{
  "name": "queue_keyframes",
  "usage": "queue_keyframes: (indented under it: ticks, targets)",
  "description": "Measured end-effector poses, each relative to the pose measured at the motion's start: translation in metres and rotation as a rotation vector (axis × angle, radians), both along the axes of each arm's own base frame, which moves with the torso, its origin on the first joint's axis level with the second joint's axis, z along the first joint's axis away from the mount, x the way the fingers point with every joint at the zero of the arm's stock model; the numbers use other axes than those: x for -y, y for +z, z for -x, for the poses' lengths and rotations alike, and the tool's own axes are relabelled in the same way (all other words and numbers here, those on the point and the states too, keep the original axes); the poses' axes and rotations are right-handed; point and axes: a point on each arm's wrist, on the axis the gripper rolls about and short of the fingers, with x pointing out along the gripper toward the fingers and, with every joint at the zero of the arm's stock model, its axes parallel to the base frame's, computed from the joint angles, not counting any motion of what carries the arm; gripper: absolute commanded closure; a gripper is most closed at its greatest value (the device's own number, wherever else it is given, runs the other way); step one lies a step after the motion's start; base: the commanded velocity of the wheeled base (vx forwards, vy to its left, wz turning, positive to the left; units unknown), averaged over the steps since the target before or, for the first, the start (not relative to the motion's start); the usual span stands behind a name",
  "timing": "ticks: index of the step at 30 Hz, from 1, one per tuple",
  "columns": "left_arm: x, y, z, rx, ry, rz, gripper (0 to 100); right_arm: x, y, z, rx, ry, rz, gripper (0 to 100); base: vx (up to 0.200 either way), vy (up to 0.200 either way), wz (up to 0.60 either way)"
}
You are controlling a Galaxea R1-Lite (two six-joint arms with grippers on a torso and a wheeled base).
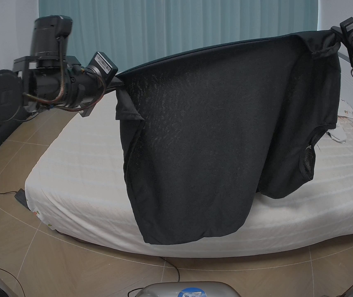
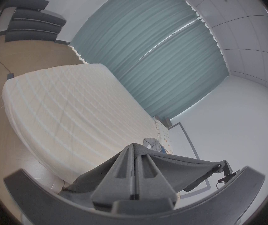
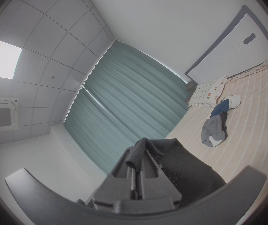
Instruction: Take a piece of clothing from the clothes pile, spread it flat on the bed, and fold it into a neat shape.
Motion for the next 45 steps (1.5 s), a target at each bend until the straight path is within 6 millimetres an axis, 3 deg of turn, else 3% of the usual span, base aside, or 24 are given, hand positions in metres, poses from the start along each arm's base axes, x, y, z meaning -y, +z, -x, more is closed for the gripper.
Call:
queue_keyframes:
  ticks: [3,11,19,34,35,37,38,43,45]
  targets:
    - [0.006,-0.016,-0.027,-0.036,0.016,-0.004,100,0.003,-0.015,-0.028,-0.02,-0.035,-0.004,100,0.2,0.0,0.0]
    - [0.021,-0.05,-0.081,-0.075,0.041,-0.017,100,0.002,-0.05,-0.079,-0.023,-0.059,-0.008,100,0.2,0.0,0.0]
    - [0.034,-0.088,-0.121,-0.106,0.046,-0.032,100,-0.005,-0.108,-0.12,-0.118,-0.069,-0.003,100,0.1,0.0,0.0]
    - [0.049,-0.165,-0.159,-0.177,0.049,-0.054,100,-0.004,-0.222,-0.169,-0.328,-0.096,0.014,100,0.0,0.0,0.0]
    - [0.049,-0.169,-0.159,-0.181,0.05,-0.053,0,-0.004,-0.228,-0.171,-0.339,-0.098,0.016,100,0.0,0.0,0.0]
    - [0.05,-0.176,-0.162,-0.193,0.054,-0.046,0,-0.004,-0.243,-0.175,-0.369,-0.101,0.019,100,0.0,0.0,0.0]
    - [0.05,-0.18,-0.163,-0.2,0.057,-0.042,0,-0.004,-0.251,-0.177,-0.385,-0.102,0.02,0,0.0,0.0,0.0]
    - [0.052,-0.204,-0.168,-0.243,0.075,-0.041,0,-0.005,-0.294,-0.186,-0.474,-0.101,0.03,0,0.0,0.0,0.0]
    - [0.049,-0.224,-0.173,-0.272,0.106,-0.059,0,-0.005,-0.321,-0.187,-0.539,-0.09,0.036,0,0.0,0.0,0.0]
